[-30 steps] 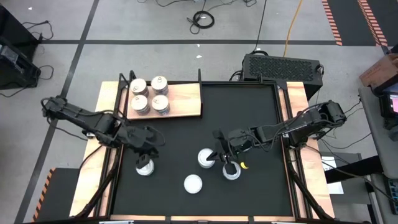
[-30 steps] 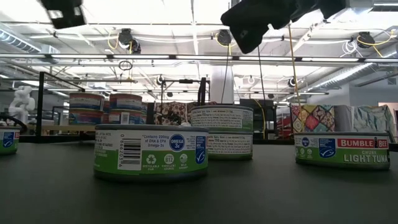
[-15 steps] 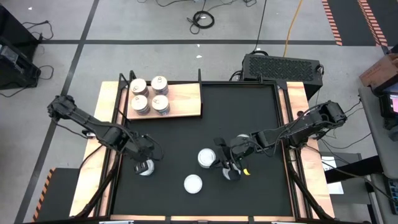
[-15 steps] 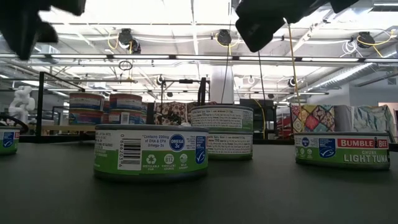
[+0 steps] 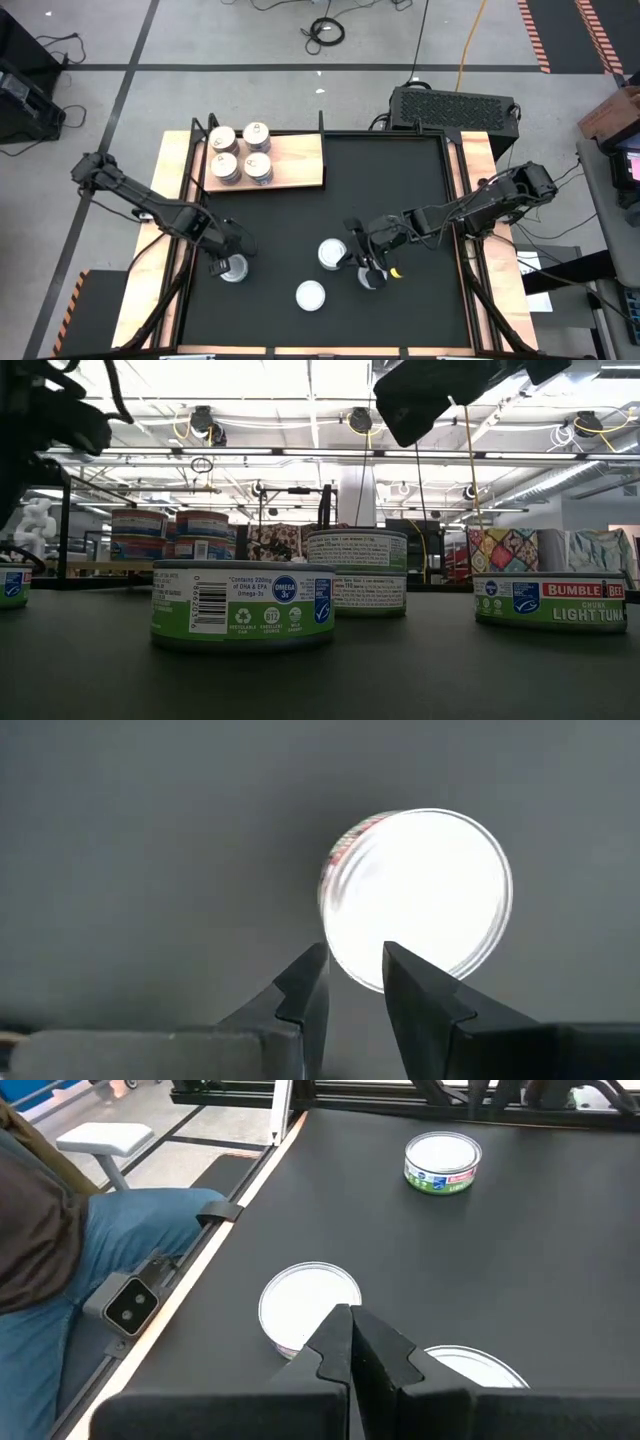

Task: Stack canned seafood by type on shelf
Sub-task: Put the green tuna can on the shelf

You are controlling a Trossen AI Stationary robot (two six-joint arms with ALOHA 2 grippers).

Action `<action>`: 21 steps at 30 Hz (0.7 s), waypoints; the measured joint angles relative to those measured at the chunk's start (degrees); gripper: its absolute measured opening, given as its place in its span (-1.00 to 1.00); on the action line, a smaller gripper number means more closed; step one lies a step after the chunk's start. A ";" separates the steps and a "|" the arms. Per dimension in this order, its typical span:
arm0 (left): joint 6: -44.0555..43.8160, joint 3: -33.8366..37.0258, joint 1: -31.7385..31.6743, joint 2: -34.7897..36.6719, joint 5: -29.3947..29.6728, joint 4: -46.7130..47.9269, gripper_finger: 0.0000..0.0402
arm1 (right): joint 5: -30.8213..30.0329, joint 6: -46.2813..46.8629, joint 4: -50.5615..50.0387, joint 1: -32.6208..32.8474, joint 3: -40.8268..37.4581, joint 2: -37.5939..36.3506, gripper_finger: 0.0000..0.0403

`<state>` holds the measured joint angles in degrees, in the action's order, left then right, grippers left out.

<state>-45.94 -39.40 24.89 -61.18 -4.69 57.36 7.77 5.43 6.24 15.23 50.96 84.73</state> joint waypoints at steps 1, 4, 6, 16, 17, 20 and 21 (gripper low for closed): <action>0.32 0.88 -0.37 0.74 -0.33 -0.79 -0.51 | 0.00 -0.07 -0.05 -0.23 0.00 0.00 -1.00; 1.61 3.62 -1.95 2.38 -1.93 -3.20 -0.51 | 0.02 -0.07 -0.54 -0.58 0.00 0.00 -1.00; 2.34 4.68 -2.88 3.01 -2.75 -3.50 -0.51 | 0.00 -0.08 -0.52 -0.66 0.00 0.00 -1.00; 4.77 5.66 -7.90 4.30 -6.44 -6.89 -0.51 | 1.34 -0.24 -5.51 -0.57 2.32 -0.01 -1.00; 4.89 5.75 -8.42 4.28 -5.83 -7.17 -0.51 | 1.27 -0.50 -6.25 -0.16 2.30 0.20 -1.00; 4.90 6.01 -9.98 4.27 -5.63 -7.69 -0.51 | 1.49 -0.09 -5.99 0.30 2.14 0.31 -1.00; 4.70 6.09 -10.08 4.25 -5.60 -7.65 -0.51 | 1.32 -0.14 -5.24 0.34 2.14 0.27 -1.00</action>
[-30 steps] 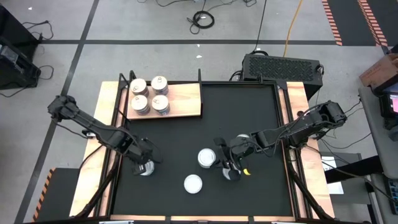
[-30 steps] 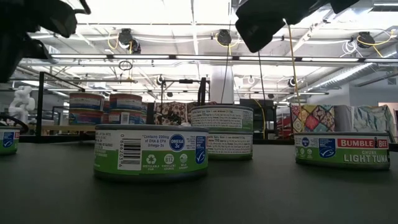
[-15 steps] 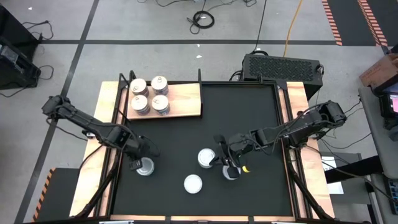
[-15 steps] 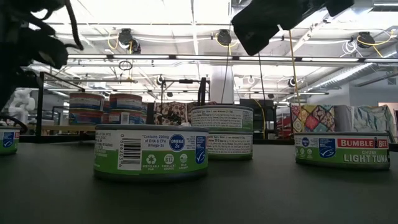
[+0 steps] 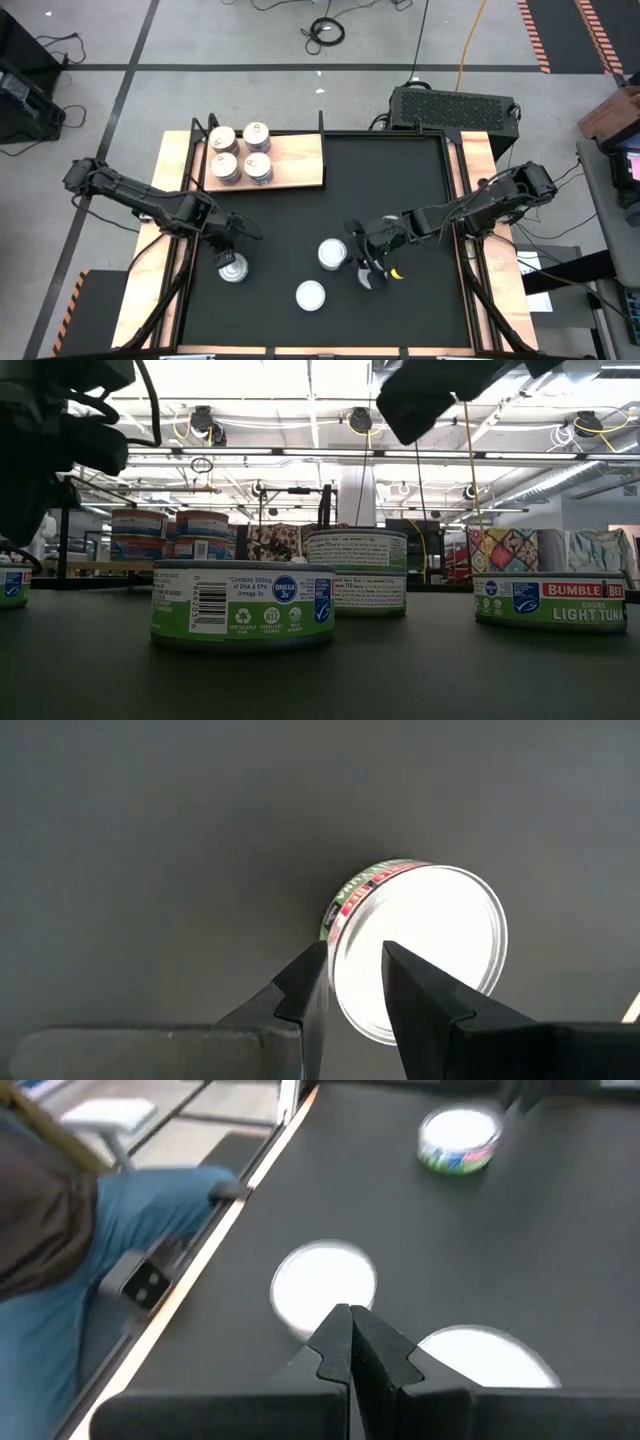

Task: Stack canned seafood by type on shelf
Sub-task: Put the green tuna can on the shelf

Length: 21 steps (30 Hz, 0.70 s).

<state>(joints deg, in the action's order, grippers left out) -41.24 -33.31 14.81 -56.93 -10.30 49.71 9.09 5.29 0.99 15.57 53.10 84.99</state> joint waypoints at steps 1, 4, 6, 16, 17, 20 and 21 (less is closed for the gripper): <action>0.09 0.01 0.01 0.00 0.01 -0.05 -0.51 | -0.19 -0.24 0.66 -0.03 0.02 0.00 -1.00; 1.83 0.01 0.11 0.00 -0.01 -1.49 -0.51 | -0.14 -0.61 1.35 -0.11 0.02 0.00 -1.00; 3.66 0.01 0.09 0.00 0.01 -2.91 -0.51 | 0.15 -0.61 1.36 -0.43 0.02 0.00 -1.00; 5.73 4.15 0.09 -0.04 -1.33 -4.70 -0.51 | -0.08 -0.17 0.93 -1.35 0.02 0.00 -1.00; 5.72 4.51 0.16 -0.04 -1.42 -5.36 -0.51 | -0.07 -0.20 0.95 -1.35 0.02 0.00 -1.00; 5.73 5.35 0.22 -0.04 -1.52 -6.32 -0.51 | -0.19 -1.12 2.13 -1.36 0.04 0.53 -1.00; 5.70 5.55 0.22 -0.04 -1.52 -6.36 -0.51 | -0.20 -1.42 3.58 -1.37 0.11 1.20 -1.00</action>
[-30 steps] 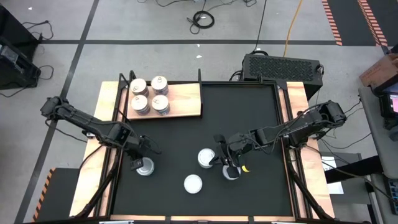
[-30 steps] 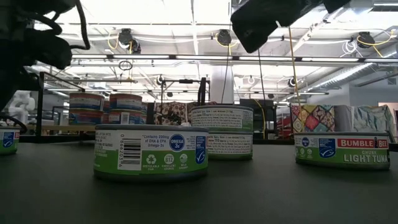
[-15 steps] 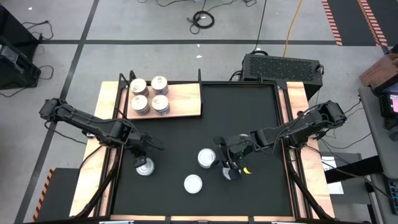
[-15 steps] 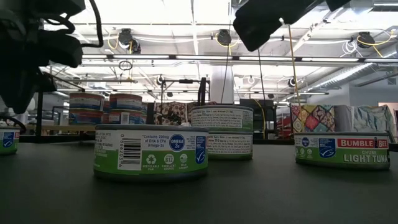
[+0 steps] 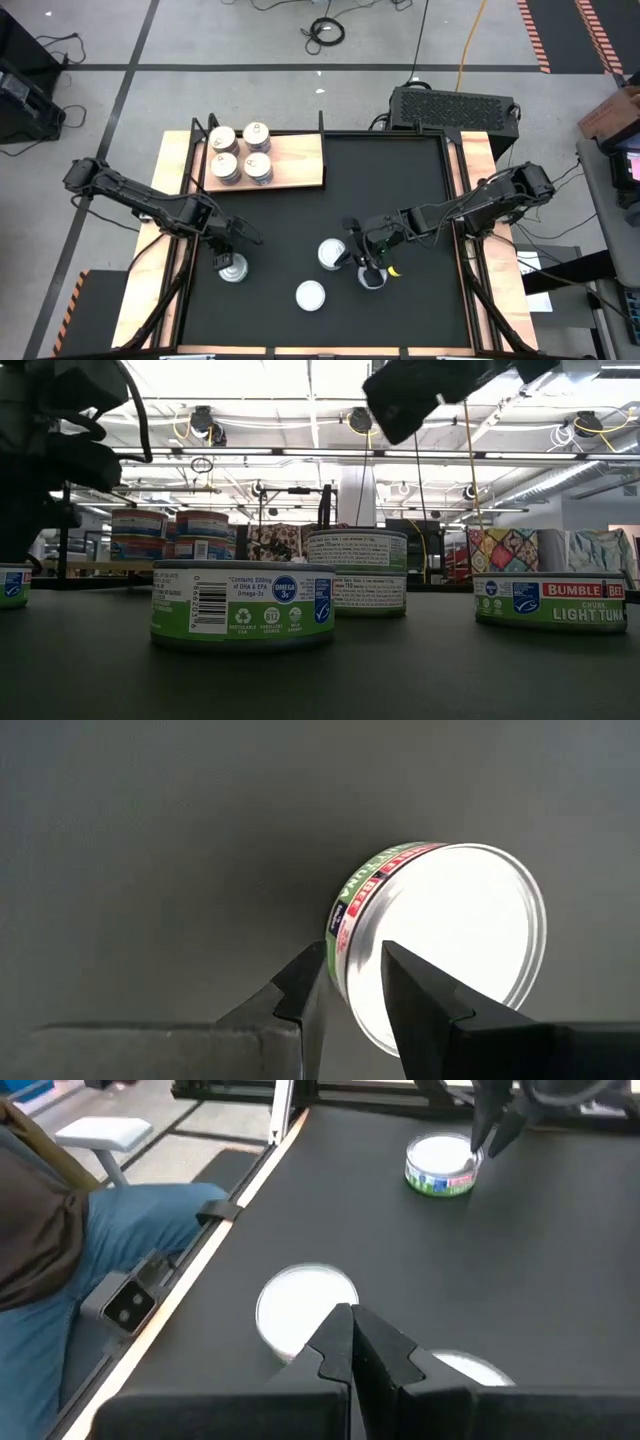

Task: Stack canned seafood by type on shelf
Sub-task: Put the green tuna can on the shelf

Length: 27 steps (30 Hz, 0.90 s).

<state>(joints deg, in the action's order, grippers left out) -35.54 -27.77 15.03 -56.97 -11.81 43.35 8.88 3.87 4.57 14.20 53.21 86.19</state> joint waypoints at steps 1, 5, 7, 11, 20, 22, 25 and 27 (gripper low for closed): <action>-0.01 0.15 0.00 0.00 0.00 0.02 -0.51 | 0.00 -0.59 1.13 0.00 0.02 0.82 -1.00; -0.06 0.17 0.00 -0.01 0.00 -0.07 -0.51 | 0.22 -2.94 8.11 -0.63 -0.02 4.97 -1.00; -0.05 0.17 0.00 -0.01 0.28 0.06 -0.51 | 0.20 -3.11 11.72 -1.44 -0.02 6.60 -1.00; 0.36 0.17 0.00 -0.02 1.77 0.39 -0.51 | 2.05 -2.49 14.86 -2.93 -0.02 9.19 -1.00; 0.97 0.17 0.00 -0.02 1.73 -0.02 -0.51 | 3.46 -1.30 17.60 -4.13 -0.02 10.30 -1.00; 0.95 0.17 0.00 -0.02 1.69 -0.34 -0.51 | 3.45 -0.88 19.94 -4.13 -0.02 10.71 -1.00; 0.09 0.15 0.00 -0.06 1.27 -1.92 -0.51 | 3.50 -0.04 23.70 -4.13 -0.02 12.96 -1.00; 0.00 0.15 0.00 -0.53 0.70 -2.51 -0.51 | 3.61 -0.04 25.40 -4.35 0.40 14.97 -1.00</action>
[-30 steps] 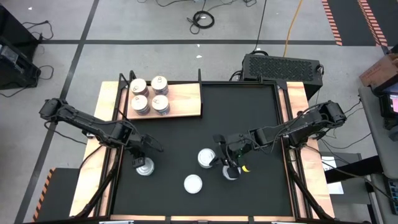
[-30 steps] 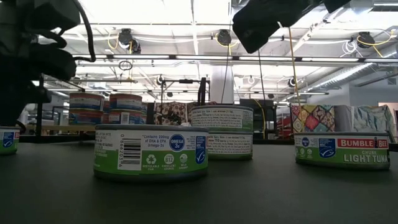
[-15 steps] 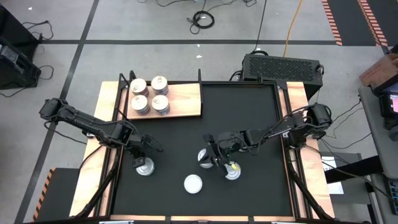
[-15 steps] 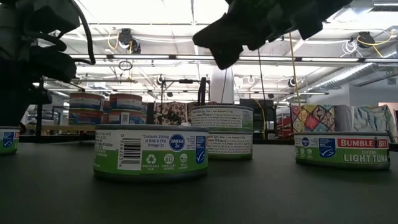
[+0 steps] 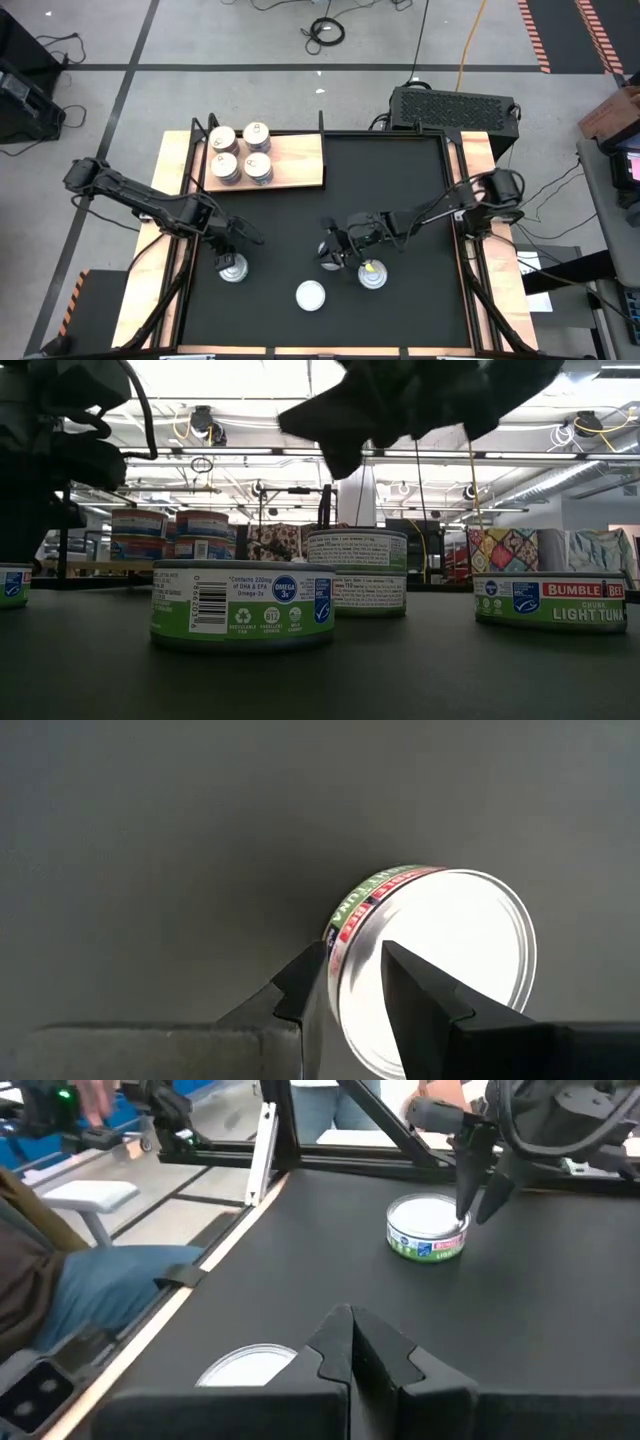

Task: Stack canned seafood by type on shelf
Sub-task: Put the green tuna can on the shelf

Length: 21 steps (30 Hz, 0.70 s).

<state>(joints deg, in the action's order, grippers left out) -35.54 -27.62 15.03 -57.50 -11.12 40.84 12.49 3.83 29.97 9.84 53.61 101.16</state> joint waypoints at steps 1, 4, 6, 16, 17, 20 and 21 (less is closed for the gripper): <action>-0.05 0.00 0.00 -0.13 -0.37 0.02 -0.51 | -0.06 0.08 0.22 -0.18 0.64 0.86 -1.00; -0.14 0.00 0.00 -1.50 -1.11 -0.05 -0.51 | 1.52 0.86 0.23 -0.67 3.00 3.47 -1.00; -0.10 -0.02 -0.04 -2.31 -2.07 -0.28 -0.51 | 3.96 1.09 -0.31 -0.85 4.75 5.13 -1.00; 1.97 -0.18 -0.04 -3.91 -2.94 -1.06 -0.57 | 5.86 0.37 -5.10 -0.83 10.18 8.77 -1.00; 2.02 -0.17 -0.01 -3.91 -3.46 -1.47 -0.61 | 5.84 0.35 -5.06 -0.83 10.18 8.77 -1.00; 2.12 -0.17 0.00 -3.93 -4.08 -1.62 -0.76 | 5.81 0.25 -4.98 -0.80 10.20 8.77 -1.00; 2.18 -0.17 -0.02 -3.93 -4.08 -1.61 -0.81 | 5.77 0.24 -4.99 -0.80 10.20 8.77 -1.00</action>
<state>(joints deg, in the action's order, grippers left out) -33.36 -27.79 15.00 -61.43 -15.20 39.23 18.26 4.08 24.98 9.04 63.81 109.93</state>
